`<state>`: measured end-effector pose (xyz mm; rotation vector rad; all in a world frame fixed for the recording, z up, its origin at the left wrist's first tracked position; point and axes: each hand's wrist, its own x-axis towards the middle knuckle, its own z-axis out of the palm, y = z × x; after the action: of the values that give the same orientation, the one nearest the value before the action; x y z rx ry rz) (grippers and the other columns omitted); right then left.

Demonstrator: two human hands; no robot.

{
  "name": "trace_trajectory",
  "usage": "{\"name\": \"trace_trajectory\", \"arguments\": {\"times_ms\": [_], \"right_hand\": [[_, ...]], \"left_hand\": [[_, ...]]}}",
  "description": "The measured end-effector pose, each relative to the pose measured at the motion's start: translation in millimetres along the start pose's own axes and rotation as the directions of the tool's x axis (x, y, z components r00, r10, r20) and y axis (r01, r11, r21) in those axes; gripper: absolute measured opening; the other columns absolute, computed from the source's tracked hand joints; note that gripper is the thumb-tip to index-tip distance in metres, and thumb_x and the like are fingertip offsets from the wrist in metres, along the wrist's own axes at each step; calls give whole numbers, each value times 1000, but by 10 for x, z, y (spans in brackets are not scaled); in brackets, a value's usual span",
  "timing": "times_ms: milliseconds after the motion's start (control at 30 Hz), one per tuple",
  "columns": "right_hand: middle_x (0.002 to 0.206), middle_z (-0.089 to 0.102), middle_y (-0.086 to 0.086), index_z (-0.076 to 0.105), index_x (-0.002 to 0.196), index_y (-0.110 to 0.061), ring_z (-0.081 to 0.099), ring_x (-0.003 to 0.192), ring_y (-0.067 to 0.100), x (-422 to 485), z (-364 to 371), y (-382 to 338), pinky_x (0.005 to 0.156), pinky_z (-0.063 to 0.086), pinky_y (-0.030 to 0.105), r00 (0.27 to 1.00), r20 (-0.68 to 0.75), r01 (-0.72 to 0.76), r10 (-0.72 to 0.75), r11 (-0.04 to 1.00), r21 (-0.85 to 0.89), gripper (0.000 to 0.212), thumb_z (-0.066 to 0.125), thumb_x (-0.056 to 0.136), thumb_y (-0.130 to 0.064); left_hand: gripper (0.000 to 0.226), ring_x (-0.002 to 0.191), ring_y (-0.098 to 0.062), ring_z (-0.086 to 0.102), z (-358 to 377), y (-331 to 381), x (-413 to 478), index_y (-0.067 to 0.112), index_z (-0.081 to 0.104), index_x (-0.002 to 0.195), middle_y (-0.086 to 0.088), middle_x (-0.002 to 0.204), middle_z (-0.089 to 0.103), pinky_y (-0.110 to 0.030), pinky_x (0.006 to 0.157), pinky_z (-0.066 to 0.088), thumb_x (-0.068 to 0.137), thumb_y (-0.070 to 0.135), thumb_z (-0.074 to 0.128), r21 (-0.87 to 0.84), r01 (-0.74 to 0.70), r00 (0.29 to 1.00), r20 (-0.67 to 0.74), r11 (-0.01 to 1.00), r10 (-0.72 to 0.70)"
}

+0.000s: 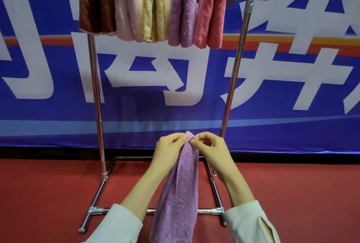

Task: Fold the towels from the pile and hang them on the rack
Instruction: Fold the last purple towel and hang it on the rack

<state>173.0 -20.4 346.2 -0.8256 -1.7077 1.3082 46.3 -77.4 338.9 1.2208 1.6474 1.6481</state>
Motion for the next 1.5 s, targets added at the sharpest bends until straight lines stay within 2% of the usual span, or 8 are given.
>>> {"name": "trace_trajectory", "arguments": {"times_ms": [333, 467, 533, 733, 1000, 1167, 1333, 1500], "right_hand": [[71, 65, 3, 68, 74, -12, 62, 76, 15, 18, -56, 24, 77, 51, 39, 999, -31, -26, 28, 998, 51, 17, 79, 78, -25], [69, 59, -11, 64, 78, -12, 54, 70, 4, 13, -61, 9, 67, 43, 18, 999, -15, 30, -30, 1000, -7, 18, 76, 82, -25], [70, 59, -11, 62, 80, -13, 53, 70, 3, 21, -59, 8, 67, 42, 17, 999, 3, 34, -34, 999, -32, 19, 72, 85, -28], [62, 51, -11, 54, 63, -21, 43, 61, 4, 35, -43, 18, 58, 34, 16, 991, 119, -56, 56, 998, -9, 33, 63, 91, -35], [63, 37, 0, 44, 52, -21, 34, 63, 11, 42, -309, 28, 59, 25, 26, 995, 51, -79, 83, 993, -88, 46, 73, 83, -40], [59, 22, -3, 27, 50, -23, 22, 56, 13, 37, -501, 71, 52, 17, 26, 990, 44, -119, 137, 951, -286, 61, 73, 78, -52], [59, 29, -1, 36, 54, -19, 27, 58, 14, 35, -622, 171, 55, 22, 30, 972, 46, -167, 231, 815, -555, 58, 73, 72, -60], [62, 32, -1, 36, 58, -18, 30, 61, 16, 40, -662, 201, 57, 22, 32, 947, 27, -207, 320, 673, -710, 61, 70, 69, -68]], "left_hand": [[14, 96, -7, 68, 21, 15, -37, 18, 77, 90, 6, 91, 76, -25, 93, 49, 88, 26, 65, -91, -41, 996, 71, 995, 47], [18, 97, -4, 66, 41, 3, -22, 25, 74, 89, 11, 92, 74, -22, 91, 46, 94, 25, 56, -12, -92, 995, 36, 996, 92], [20, 96, -5, 64, 61, 8, -9, 22, 73, 92, 10, 93, 74, -22, 90, 45, 96, 25, 53, 3, -83, 996, 13, 997, 83], [20, 81, -9, 55, 23, 44, 104, 15, 65, 90, 8, 83, 62, -22, 77, 43, 98, 24, 49, -143, -58, 979, -200, 988, 29], [28, 76, -11, 46, -464, -112, 303, 18, 59, 74, 3, 74, 54, -31, 71, 39, 99, 24, 48, -248, -113, 898, -441, 962, -8], [28, 81, -13, 46, -753, -234, 357, 15, 57, 78, 3, 77, 54, -33, 77, 38, 100, 26, 45, -184, -118, 806, -591, 976, -14], [30, 88, -16, 47, -913, -349, 341, 6, 62, 101, -3, 92, 57, -29, 79, 37, 101, 29, 42, -133, -61, 747, -663, 989, -44], [29, 80, -17, 41, -955, -388, 332, 9, 55, 89, 2, 73, 46, -30, 74, 33, 100, 32, 42, -125, -32, 729, -682, 992, -62]]}}
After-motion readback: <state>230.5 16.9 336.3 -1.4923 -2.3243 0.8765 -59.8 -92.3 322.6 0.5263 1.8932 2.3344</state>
